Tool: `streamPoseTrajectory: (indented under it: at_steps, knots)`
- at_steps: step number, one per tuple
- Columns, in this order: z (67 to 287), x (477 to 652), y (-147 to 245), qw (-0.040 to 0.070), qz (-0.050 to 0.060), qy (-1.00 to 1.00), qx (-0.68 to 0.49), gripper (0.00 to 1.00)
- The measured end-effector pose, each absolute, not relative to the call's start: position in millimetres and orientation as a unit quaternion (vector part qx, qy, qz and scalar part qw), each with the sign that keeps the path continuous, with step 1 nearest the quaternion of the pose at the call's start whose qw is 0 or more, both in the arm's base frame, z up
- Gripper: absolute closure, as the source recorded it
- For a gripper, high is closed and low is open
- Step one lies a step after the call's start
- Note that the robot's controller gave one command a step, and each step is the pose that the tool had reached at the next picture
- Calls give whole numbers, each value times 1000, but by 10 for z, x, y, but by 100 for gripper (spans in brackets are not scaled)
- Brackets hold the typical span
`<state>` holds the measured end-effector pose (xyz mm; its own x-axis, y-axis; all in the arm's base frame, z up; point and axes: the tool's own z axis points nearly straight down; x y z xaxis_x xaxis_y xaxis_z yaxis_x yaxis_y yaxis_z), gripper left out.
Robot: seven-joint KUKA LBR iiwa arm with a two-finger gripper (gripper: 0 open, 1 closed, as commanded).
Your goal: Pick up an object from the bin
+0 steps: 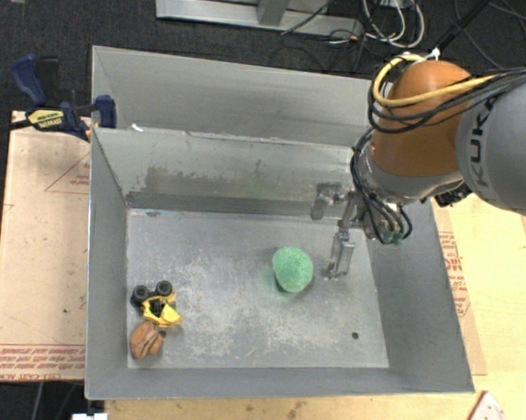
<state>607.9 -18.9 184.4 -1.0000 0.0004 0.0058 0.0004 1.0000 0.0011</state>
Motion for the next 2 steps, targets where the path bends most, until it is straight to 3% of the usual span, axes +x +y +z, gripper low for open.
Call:
streamPoseTrajectory:
  at_steps: [1,2]
  knots:
    - [1892,6094,-190,-1,0,-1000,0,0]
    - [1416,6032,-157,-4,0,-1000,31,0]
